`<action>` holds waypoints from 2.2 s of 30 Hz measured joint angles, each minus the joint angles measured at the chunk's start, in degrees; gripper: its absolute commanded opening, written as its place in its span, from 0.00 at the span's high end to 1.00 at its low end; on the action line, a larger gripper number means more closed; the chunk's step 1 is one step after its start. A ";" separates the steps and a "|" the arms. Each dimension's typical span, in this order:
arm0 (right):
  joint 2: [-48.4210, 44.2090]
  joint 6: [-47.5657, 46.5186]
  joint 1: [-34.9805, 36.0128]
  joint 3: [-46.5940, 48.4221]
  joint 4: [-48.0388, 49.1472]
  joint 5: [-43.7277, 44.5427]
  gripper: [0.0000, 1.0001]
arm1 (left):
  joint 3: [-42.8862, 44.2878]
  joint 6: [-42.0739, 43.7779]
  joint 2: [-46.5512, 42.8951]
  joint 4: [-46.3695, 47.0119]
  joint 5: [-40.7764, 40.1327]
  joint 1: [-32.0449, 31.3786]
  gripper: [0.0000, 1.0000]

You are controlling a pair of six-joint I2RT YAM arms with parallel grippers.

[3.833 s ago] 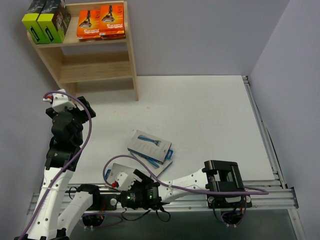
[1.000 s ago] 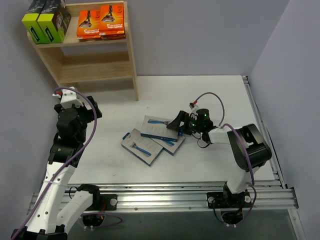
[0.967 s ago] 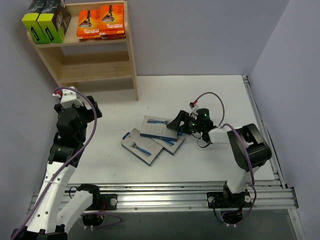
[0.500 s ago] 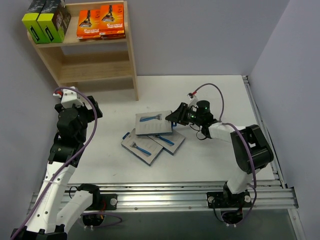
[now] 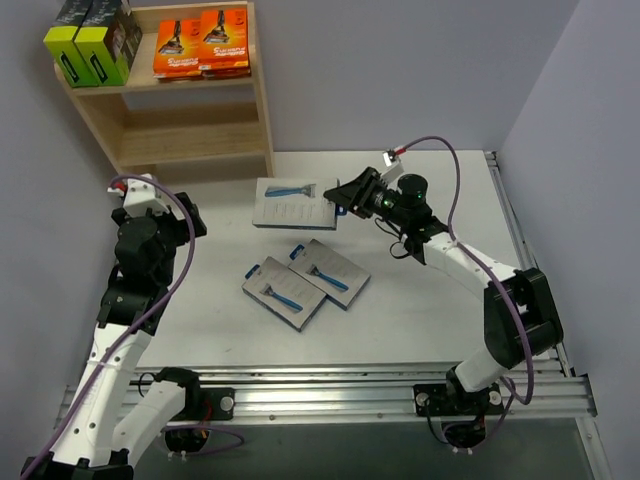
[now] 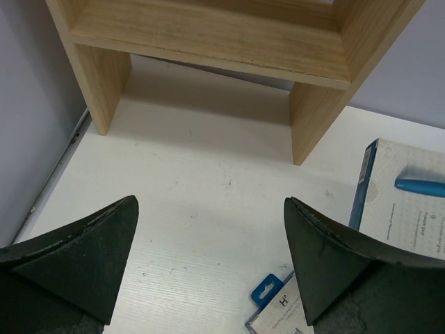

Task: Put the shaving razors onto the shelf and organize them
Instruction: Grab a shaving razor with the right arm, then pass the shaving razor from the right arm to the left

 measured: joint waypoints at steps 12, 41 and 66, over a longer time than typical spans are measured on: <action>-7.54 9.18 7.17 -5.81 3.98 21.46 1.00 | -0.98 -11.58 5.90 2.62 20.02 -6.43 0.06; -14.60 9.79 22.58 -11.87 2.86 36.59 1.00 | -17.44 -31.80 7.82 13.29 26.62 -7.13 0.07; -12.66 9.99 27.58 -16.20 13.97 36.98 1.00 | -8.11 -32.61 17.22 13.31 22.14 -5.77 0.03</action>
